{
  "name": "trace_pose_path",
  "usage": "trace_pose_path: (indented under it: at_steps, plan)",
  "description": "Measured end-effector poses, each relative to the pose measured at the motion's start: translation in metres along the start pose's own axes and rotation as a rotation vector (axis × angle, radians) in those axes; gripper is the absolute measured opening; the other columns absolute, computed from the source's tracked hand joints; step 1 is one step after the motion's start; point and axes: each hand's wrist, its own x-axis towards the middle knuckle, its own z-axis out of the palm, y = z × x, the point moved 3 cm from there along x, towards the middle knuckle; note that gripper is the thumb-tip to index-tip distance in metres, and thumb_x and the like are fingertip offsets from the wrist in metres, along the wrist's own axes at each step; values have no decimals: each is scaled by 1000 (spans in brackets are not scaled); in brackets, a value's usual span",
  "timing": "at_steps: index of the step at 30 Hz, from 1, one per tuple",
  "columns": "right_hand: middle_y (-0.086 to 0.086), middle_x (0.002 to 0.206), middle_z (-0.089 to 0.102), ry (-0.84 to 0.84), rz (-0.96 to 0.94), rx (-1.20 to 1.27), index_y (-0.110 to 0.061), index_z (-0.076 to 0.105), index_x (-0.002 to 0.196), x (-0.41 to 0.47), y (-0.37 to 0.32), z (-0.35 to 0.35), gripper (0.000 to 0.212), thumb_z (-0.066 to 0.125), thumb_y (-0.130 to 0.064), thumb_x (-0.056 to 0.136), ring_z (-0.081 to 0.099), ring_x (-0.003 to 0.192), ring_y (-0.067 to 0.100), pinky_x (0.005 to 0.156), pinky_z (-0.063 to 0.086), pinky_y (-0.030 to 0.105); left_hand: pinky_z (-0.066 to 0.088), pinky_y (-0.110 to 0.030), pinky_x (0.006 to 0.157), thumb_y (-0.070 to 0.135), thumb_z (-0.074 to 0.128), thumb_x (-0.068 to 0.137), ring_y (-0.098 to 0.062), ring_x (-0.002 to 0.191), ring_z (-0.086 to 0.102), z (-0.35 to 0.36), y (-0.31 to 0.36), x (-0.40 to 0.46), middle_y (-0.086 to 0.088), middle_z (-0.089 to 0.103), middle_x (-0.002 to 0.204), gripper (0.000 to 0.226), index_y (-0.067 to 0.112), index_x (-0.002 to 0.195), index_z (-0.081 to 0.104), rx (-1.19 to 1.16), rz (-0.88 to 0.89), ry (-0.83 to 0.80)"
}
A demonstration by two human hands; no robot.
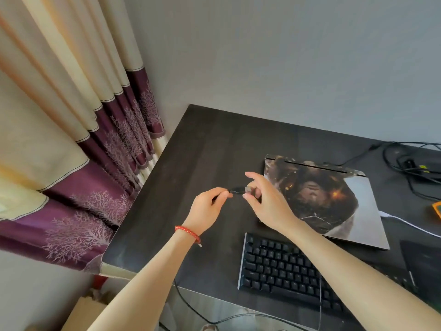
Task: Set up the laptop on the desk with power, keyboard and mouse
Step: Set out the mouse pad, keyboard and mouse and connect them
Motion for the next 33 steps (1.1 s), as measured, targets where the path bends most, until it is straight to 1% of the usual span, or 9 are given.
trace_pose_path:
  at_steps: [6, 9, 11, 13, 16, 19, 22, 28, 33]
  plan:
    - [12, 128, 53, -7, 250, -235, -7, 45, 129, 13, 103, 11, 39, 47, -9, 89, 47, 120, 32, 99, 35, 46, 36, 0, 55, 29, 55, 89, 1, 64, 52, 35, -35, 44, 19, 62, 75, 19, 23, 98, 72, -2, -143, 13]
    - [11, 143, 40, -9, 403, -349, -9, 39, 135, 15, 141, 27, 44, 44, -13, 92, 31, 136, 27, 109, 20, 54, 37, -6, 51, 20, 54, 89, -3, 52, 49, 60, -56, 67, 14, 60, 62, 18, 16, 92, 71, 31, -188, -19]
    - [9, 150, 30, 2, 484, -382, -12, 35, 138, 15, 155, 36, 46, 41, -15, 93, 21, 141, 23, 111, 12, 57, 44, -14, 61, 15, 50, 90, -12, 64, 58, 76, -66, 82, -1, 69, 77, 17, 10, 96, 66, 54, -196, -79]
    - [8, 151, 27, 25, 537, -410, -11, 35, 138, 17, 165, 44, 45, 40, -15, 93, 17, 142, 21, 113, 7, 56, 50, -31, 77, 15, 47, 92, -25, 82, 63, 93, -74, 97, -9, 69, 92, 20, 10, 103, 63, 111, -160, -129]
    - [7, 149, 32, 116, 580, -430, -10, 40, 135, 18, 169, 53, 44, 41, -12, 92, 20, 142, 21, 114, 5, 55, 51, -41, 77, 18, 46, 94, -32, 82, 62, 109, -83, 116, -10, 62, 97, 27, 12, 116, 60, 195, -26, -117]
    - [7, 148, 35, 196, 609, -457, -9, 43, 134, 19, 167, 60, 44, 42, -10, 90, 23, 141, 20, 114, 5, 52, 53, -38, 62, 22, 54, 91, -30, 68, 61, 119, -85, 130, -12, 60, 91, 28, 11, 115, 62, 218, 83, -84]
    - [7, 146, 39, 247, 610, -511, -9, 45, 132, 19, 166, 64, 45, 37, -14, 88, 27, 139, 22, 115, 8, 51, 51, -31, 50, 17, 64, 82, -26, 58, 61, 129, -84, 134, -10, 65, 73, 16, 9, 93, 72, 224, 178, -17]
    - [10, 141, 45, 314, 608, -531, -7, 49, 128, 19, 167, 68, 45, 37, -13, 84, 34, 136, 25, 114, 13, 53, 30, -30, 73, 23, 63, 81, -22, 60, 60, 139, -90, 140, 3, 67, 63, 11, 18, 78, 73, 314, 221, 107]
    - [10, 142, 44, 308, 623, -533, -6, 48, 128, 21, 165, 68, 46, 36, -13, 84, 33, 136, 26, 114, 13, 53, 45, -37, 69, 24, 66, 79, -20, 61, 60, 138, -88, 139, 7, 68, 63, 9, 20, 78, 73, 290, 235, 54]
